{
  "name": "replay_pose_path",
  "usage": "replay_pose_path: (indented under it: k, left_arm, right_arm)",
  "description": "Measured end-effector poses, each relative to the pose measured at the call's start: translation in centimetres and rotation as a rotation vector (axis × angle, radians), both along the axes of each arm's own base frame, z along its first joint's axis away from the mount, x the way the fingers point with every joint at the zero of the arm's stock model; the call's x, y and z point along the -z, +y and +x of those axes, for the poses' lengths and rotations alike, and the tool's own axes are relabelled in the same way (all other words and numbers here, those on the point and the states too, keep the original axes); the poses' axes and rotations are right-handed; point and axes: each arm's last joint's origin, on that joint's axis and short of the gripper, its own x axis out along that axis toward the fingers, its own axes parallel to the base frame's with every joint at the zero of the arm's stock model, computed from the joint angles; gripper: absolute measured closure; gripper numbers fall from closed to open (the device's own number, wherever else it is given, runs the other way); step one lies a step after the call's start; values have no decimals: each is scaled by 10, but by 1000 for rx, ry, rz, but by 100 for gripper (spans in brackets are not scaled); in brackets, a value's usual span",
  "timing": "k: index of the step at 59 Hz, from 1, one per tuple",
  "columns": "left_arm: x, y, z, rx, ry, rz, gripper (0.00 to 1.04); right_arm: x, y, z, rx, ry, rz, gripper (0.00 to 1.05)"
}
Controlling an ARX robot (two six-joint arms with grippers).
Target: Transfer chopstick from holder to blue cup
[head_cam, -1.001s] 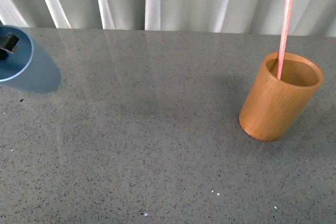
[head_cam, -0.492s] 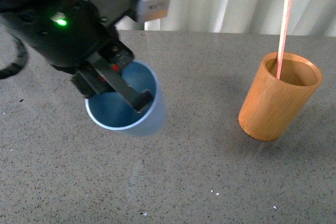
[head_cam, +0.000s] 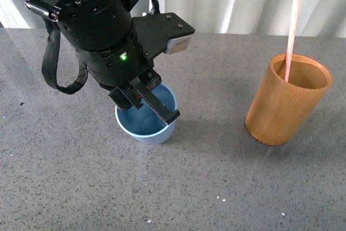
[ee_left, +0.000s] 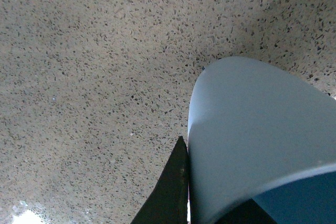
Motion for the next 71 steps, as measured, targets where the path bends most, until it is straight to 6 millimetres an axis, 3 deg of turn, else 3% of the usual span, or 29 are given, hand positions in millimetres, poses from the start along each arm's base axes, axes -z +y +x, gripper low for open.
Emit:
replay_pose_path:
  k: [21, 35, 55, 71]
  left_arm:
    - [2, -1, 3, 1, -10, 4, 100]
    - [-5, -4, 9, -24, -6, -41, 58]
    - [-47, 13, 19, -110, -95, -181, 6]
    - [-90, 58, 11, -279, -368, -395, 7]
  right_arm:
    - [0, 0, 0, 0, 0, 0, 10]
    - [0, 0, 0, 0, 0, 0, 10]
    - [0, 0, 0, 0, 0, 0, 10]
    - [0, 0, 0, 0, 0, 0, 10]
